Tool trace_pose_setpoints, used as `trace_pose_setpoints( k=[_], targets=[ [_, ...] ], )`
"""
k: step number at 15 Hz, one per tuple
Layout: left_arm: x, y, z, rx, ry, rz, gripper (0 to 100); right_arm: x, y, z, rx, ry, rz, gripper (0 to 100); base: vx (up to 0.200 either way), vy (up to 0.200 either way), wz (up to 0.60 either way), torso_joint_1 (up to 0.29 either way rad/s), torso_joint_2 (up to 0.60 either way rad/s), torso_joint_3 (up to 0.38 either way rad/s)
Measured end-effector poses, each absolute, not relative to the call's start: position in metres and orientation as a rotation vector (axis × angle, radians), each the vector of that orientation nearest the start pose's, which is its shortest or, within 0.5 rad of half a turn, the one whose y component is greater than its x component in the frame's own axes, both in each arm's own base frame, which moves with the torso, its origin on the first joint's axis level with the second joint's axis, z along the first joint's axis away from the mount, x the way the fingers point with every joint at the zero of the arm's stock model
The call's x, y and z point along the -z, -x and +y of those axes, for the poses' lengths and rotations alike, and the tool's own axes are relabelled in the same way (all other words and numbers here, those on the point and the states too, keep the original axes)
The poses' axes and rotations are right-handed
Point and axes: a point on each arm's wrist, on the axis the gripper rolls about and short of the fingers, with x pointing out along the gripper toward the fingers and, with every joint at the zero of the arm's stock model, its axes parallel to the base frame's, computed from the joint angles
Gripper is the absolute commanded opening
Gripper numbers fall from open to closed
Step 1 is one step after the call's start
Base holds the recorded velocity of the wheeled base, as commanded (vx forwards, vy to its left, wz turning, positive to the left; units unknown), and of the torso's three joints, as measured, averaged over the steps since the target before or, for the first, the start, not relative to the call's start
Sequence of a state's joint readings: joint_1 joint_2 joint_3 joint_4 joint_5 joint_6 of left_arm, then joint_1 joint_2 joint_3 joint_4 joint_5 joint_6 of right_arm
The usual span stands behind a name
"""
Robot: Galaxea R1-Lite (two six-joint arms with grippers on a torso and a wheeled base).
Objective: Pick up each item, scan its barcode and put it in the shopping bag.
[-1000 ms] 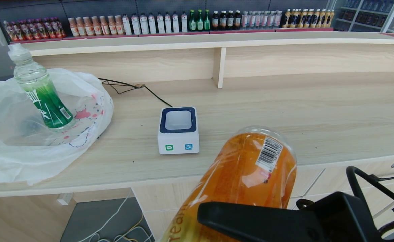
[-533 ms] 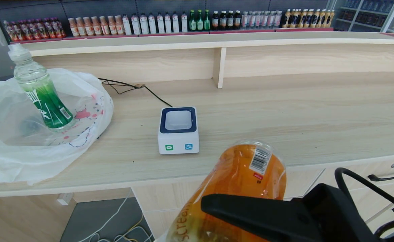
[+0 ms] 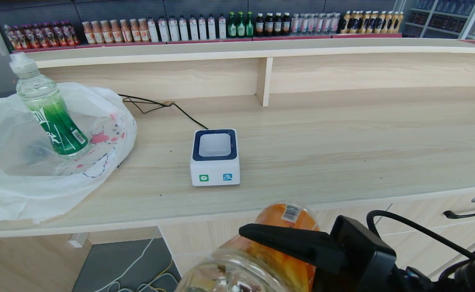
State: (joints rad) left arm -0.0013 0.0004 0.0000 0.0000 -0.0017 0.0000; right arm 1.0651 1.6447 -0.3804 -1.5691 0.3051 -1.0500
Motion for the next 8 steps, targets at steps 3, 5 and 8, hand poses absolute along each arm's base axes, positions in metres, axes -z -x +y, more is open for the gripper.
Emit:
trace_pose_setpoints(
  k=[3,5,8],
  targets=[
    [-0.075,0.023,0.000,0.003,0.000,0.000,100,-0.178,-0.112,0.217,-1.125,0.656,-0.868,0,0.000,0.000,0.00,0.000,0.00,0.000],
    [-0.075,0.023,0.000,0.003,0.000,0.000,100,-0.175,-0.113,0.218,-1.169,0.571,-0.788,0,0.000,0.000,0.00,0.000,0.00,0.000],
    [-0.075,0.023,0.000,0.003,0.000,0.000,100,-0.176,-0.125,0.216,-1.155,0.493,-0.711,0,0.000,0.000,0.00,0.000,0.00,0.000]
  ],
)
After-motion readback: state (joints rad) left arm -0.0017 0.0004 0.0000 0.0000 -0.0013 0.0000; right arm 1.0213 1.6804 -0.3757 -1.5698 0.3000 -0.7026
